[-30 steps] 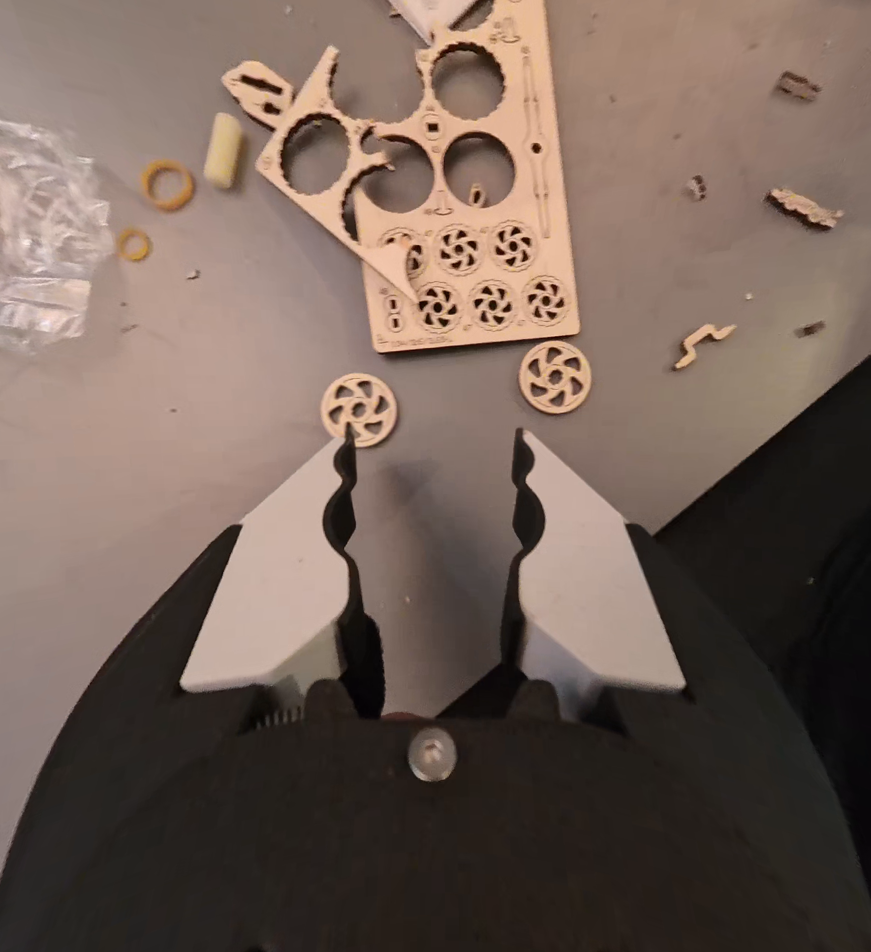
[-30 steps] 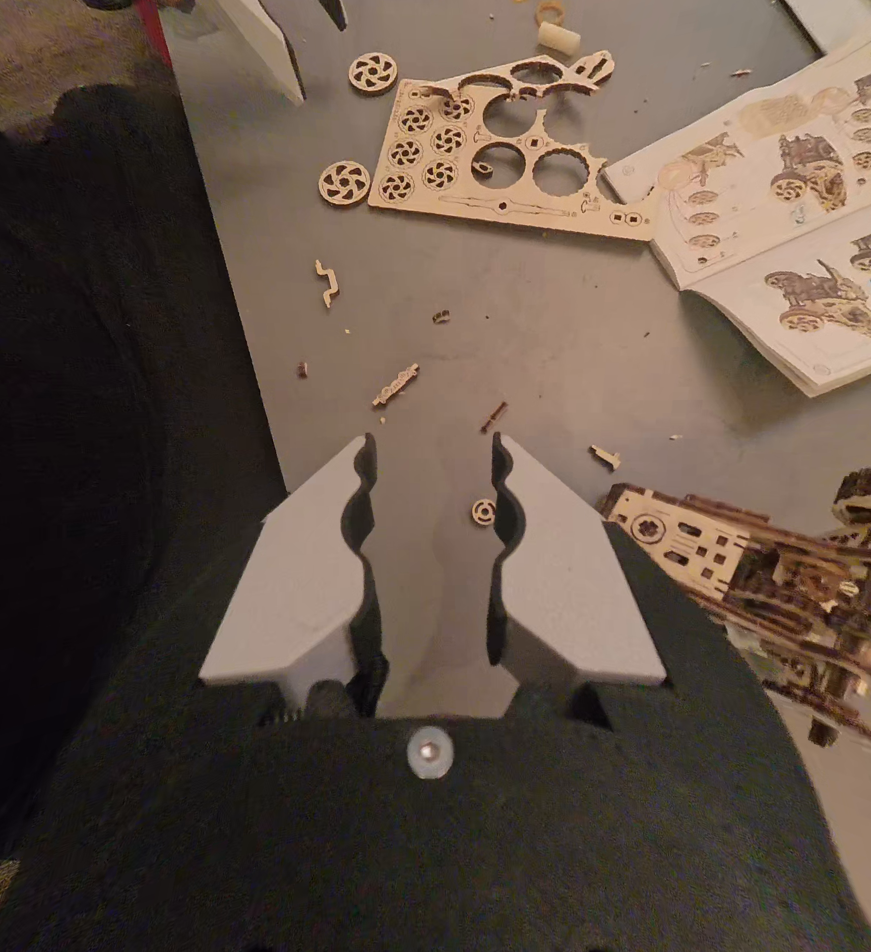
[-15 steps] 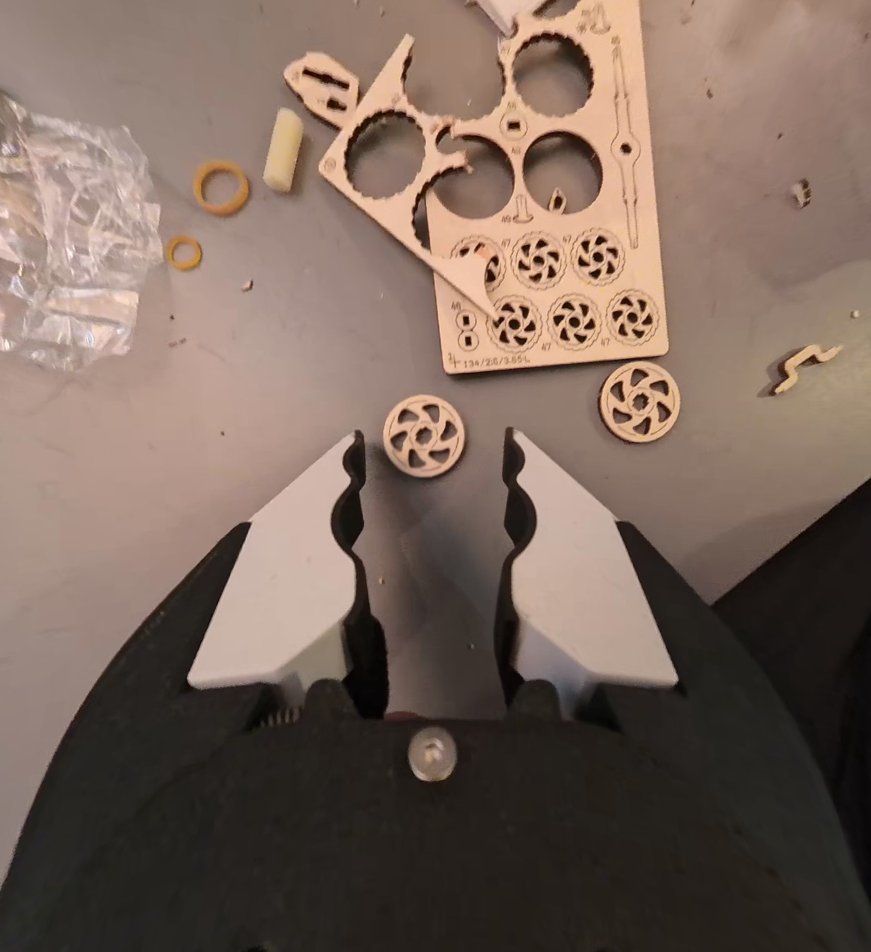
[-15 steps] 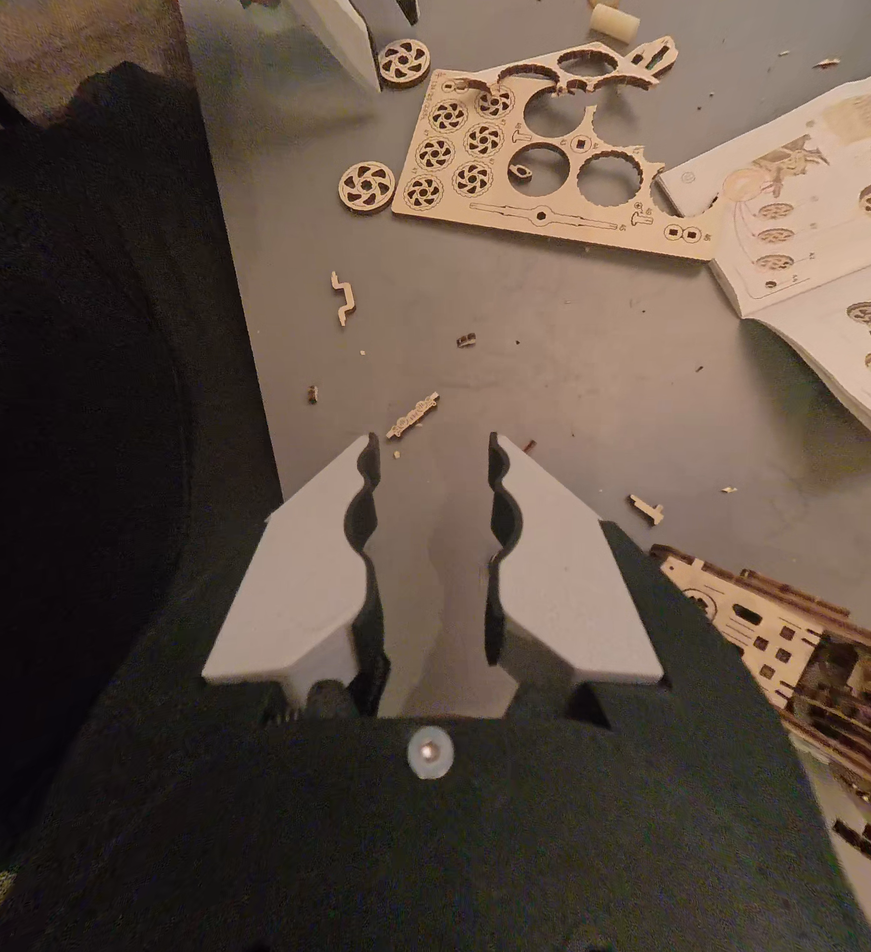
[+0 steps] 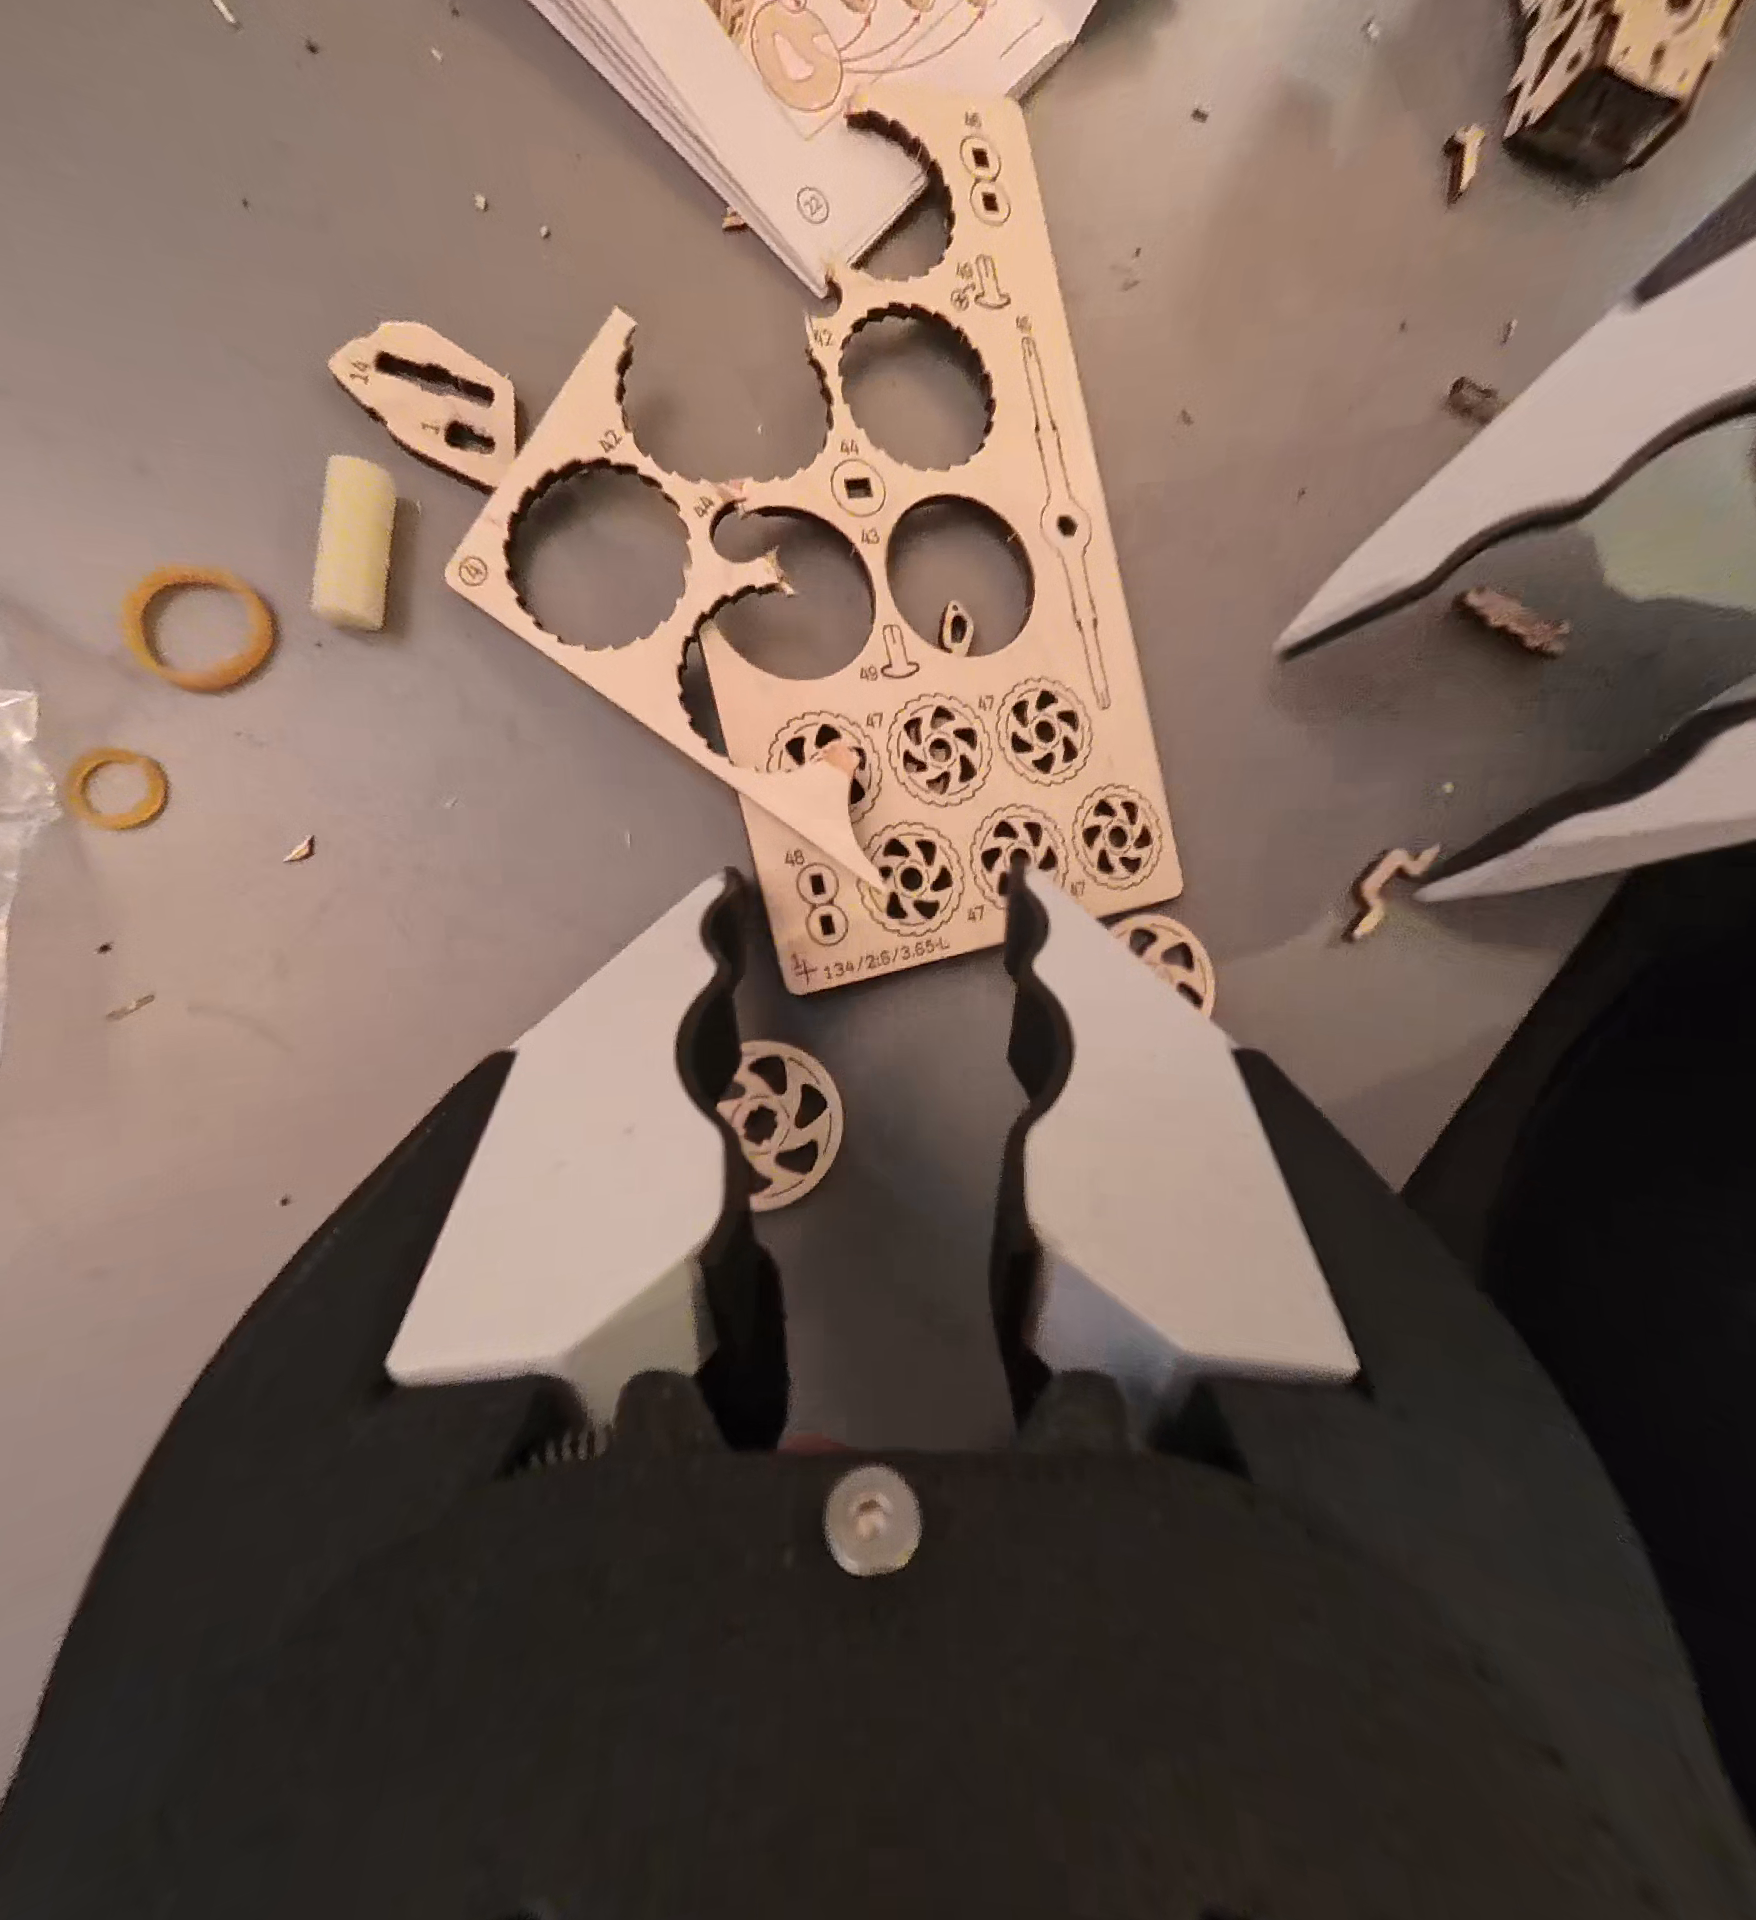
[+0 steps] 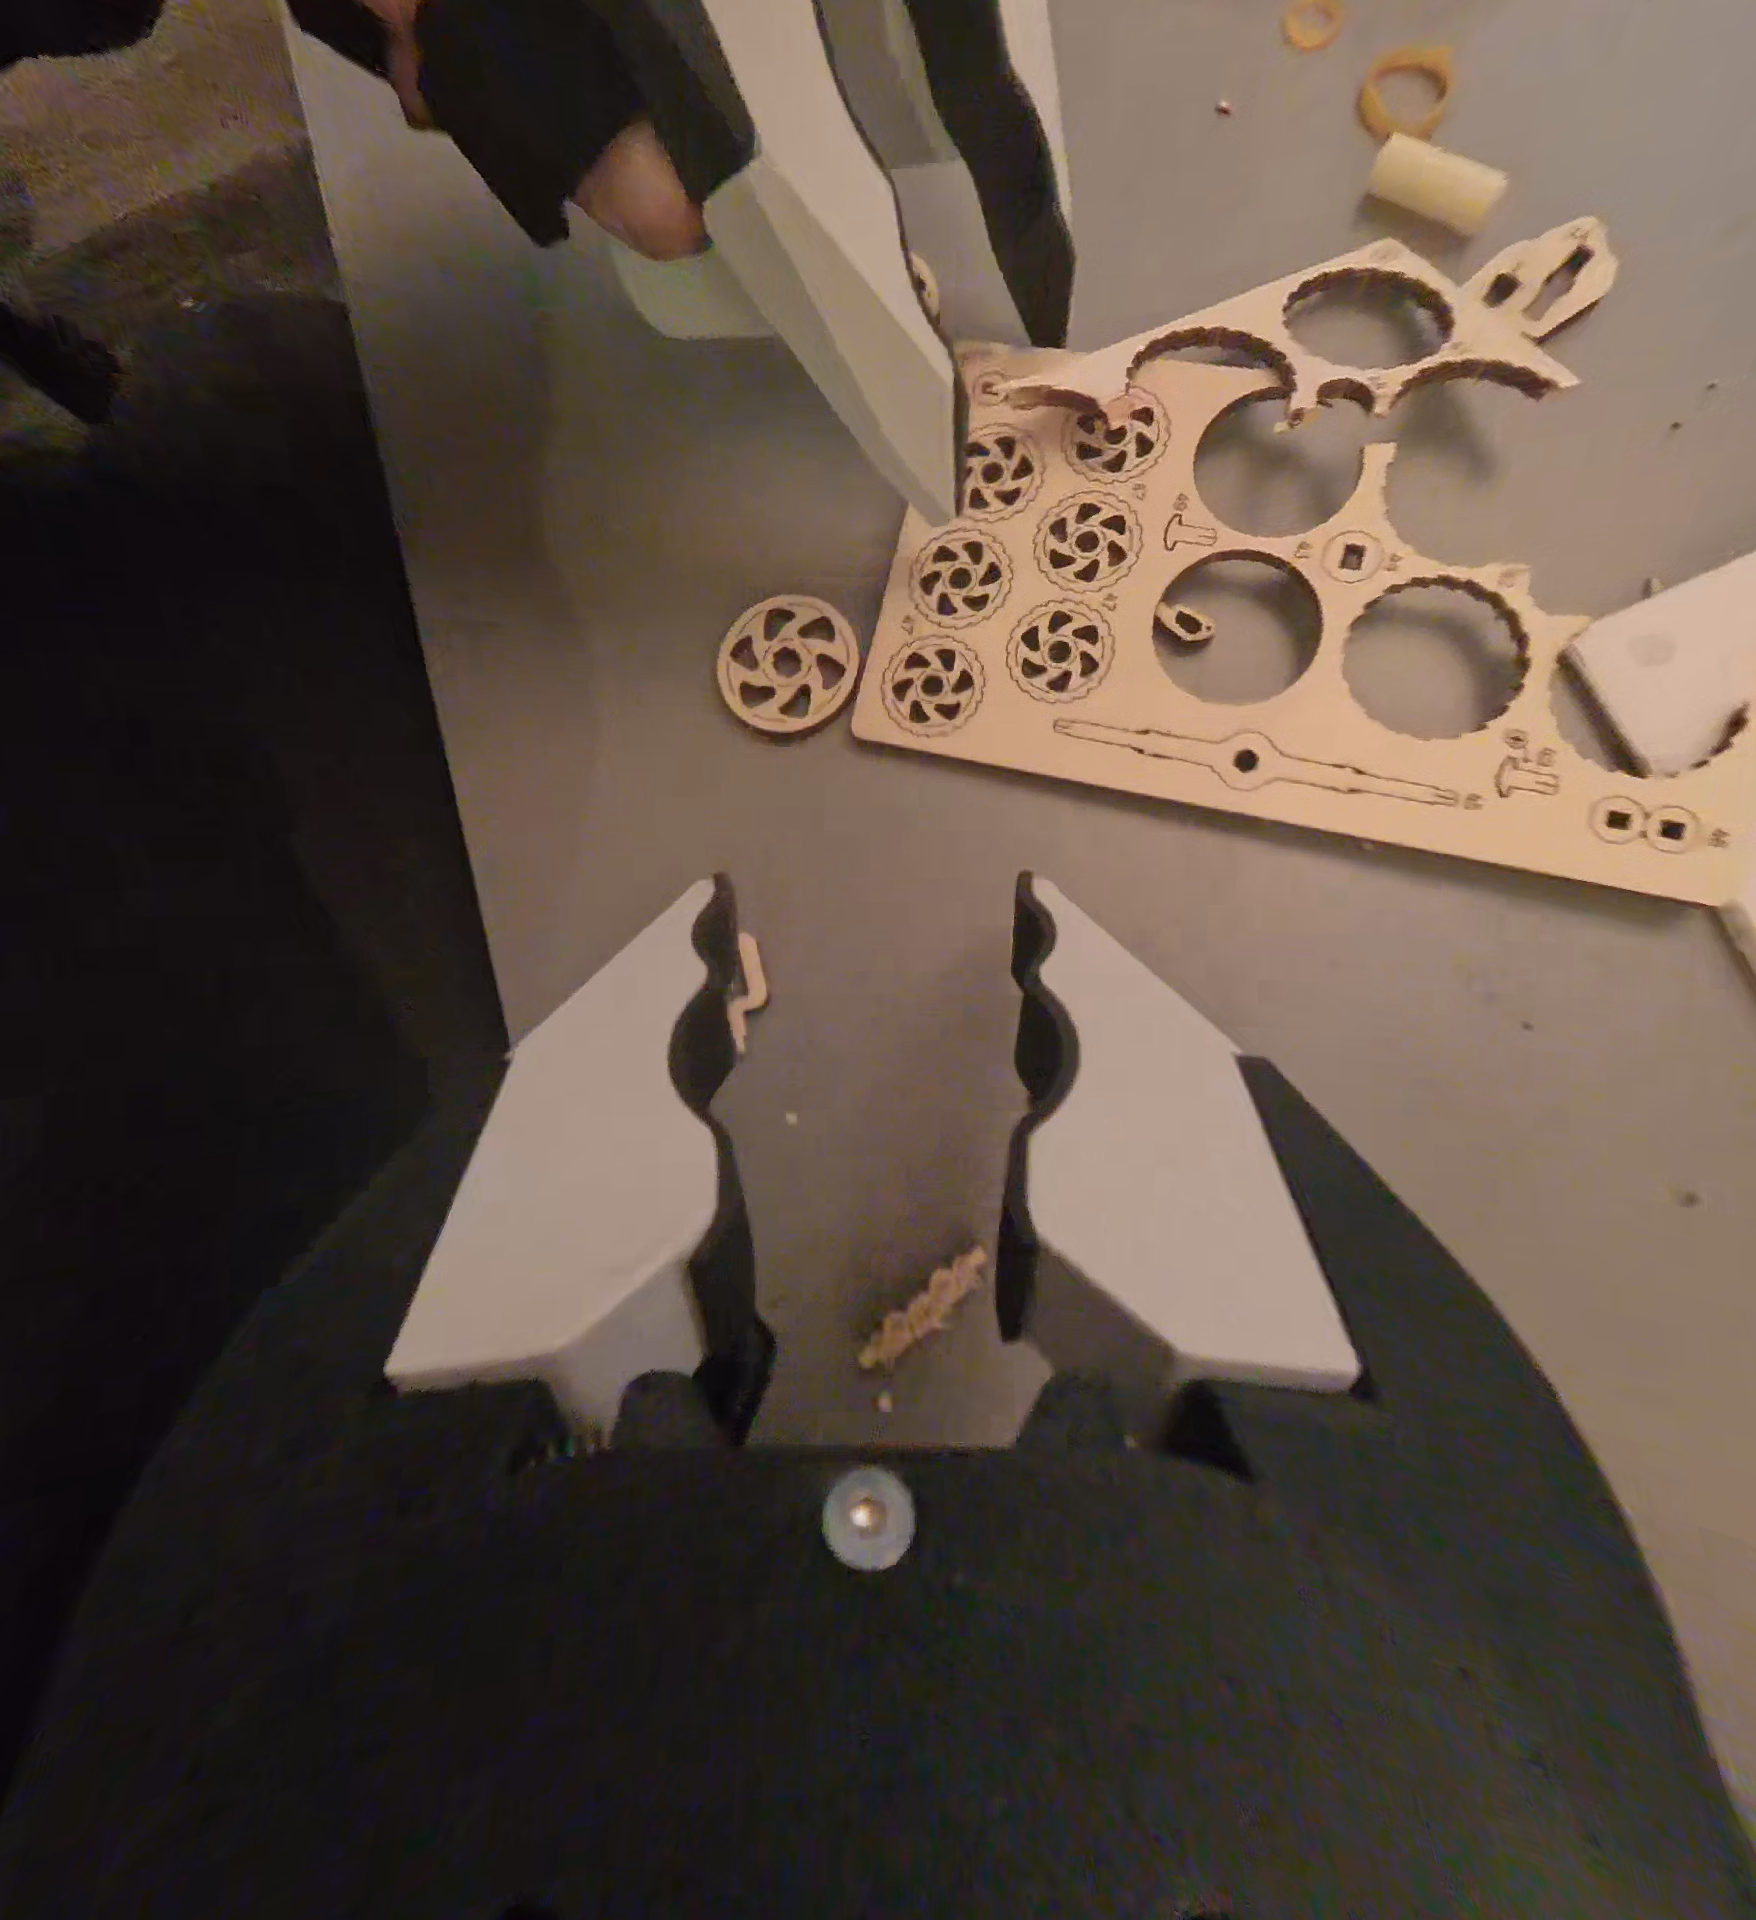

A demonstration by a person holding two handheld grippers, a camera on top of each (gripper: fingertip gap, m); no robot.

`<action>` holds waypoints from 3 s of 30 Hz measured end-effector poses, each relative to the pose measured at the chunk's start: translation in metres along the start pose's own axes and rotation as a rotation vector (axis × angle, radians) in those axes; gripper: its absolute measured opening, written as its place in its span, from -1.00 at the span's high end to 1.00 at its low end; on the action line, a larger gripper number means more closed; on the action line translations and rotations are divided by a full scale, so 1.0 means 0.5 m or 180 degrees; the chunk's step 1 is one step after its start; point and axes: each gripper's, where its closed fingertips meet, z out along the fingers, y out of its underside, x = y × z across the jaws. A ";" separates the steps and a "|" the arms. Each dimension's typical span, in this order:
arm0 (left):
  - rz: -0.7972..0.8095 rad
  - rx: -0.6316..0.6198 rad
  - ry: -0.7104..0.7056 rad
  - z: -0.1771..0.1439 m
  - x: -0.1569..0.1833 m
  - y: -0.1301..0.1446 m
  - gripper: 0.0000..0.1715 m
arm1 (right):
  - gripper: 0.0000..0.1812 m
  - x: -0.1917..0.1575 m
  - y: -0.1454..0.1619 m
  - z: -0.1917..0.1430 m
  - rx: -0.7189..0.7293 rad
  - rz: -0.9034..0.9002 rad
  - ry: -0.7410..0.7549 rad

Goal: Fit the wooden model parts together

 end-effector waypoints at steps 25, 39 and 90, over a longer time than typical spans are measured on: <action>0.0494 -0.0332 -0.0349 -0.055 -0.045 0.079 0.64 | 0.50 0.053 0.052 -0.086 -0.0006 0.0379 0.0021; 0.0318 0.0024 0.0028 -0.052 -0.012 0.056 0.75 | 0.52 0.046 0.023 -0.099 0.0291 0.0407 0.0007; 0.0620 0.0142 0.0106 -0.018 0.004 0.042 0.81 | 0.55 0.066 0.046 -0.066 0.0464 0.0624 -0.0197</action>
